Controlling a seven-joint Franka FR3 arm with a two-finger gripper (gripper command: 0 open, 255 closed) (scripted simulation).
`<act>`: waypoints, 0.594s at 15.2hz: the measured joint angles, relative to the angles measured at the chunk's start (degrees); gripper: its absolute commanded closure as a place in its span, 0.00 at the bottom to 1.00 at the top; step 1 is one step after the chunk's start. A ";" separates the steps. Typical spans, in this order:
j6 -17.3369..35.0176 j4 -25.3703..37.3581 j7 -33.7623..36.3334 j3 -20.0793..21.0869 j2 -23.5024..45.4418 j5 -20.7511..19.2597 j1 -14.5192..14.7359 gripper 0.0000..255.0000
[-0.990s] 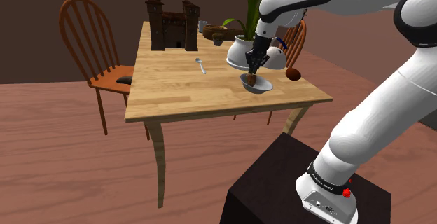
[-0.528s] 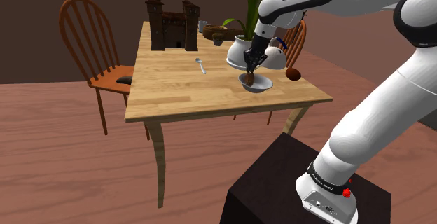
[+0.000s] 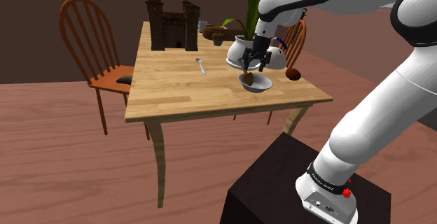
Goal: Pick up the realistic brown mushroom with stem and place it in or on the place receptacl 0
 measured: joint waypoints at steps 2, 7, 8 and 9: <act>-3.04 2.53 0.14 -0.16 -0.50 -0.25 -0.15 0.00; -4.83 4.34 0.13 -0.30 -0.39 -0.32 -0.24 0.00; -4.85 4.37 0.13 -0.30 -0.37 -0.32 -0.24 0.00; -4.86 4.38 0.13 -0.30 -0.36 -0.32 -0.24 0.00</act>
